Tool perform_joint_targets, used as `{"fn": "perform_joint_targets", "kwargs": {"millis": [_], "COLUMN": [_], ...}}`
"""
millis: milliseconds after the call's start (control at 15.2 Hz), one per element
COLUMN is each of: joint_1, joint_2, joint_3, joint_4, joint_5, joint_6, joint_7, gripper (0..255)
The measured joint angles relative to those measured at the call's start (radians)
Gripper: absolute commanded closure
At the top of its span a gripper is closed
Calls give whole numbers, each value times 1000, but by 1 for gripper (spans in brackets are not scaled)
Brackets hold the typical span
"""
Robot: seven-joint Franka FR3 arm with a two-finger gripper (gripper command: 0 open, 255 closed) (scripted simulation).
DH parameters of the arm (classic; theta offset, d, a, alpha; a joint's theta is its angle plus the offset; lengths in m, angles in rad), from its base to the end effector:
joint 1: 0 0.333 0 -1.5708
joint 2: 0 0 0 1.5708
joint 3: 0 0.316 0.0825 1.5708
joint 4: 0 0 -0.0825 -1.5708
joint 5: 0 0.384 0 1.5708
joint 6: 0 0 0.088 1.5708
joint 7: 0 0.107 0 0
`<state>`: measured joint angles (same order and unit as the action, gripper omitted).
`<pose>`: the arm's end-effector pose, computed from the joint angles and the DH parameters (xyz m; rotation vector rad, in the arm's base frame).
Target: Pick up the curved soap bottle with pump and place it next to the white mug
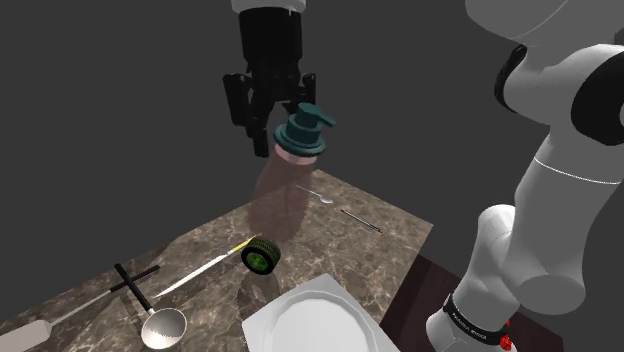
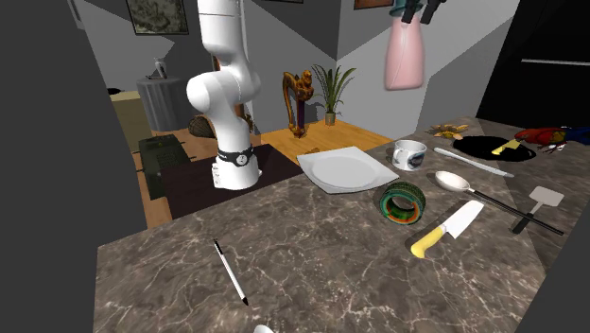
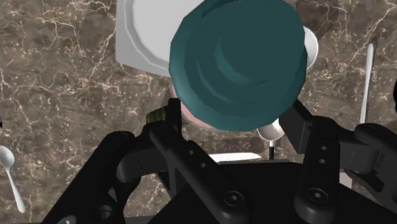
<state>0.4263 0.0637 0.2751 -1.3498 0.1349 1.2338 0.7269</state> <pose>0.4015 0.3541 0.6664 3.1170 0.0138 -0.3610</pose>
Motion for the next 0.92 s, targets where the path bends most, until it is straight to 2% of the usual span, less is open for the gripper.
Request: {"fn": "perform_joint_targets", "kwargs": {"millis": [462,924], "joint_1": [97,227], "joint_2": [48,170], "joint_3": [79,156], "joint_4": [39,190], "joint_5": [6,-26], "joint_6": [32,26], "joint_7": [175,371], "gripper": [255,255]}}
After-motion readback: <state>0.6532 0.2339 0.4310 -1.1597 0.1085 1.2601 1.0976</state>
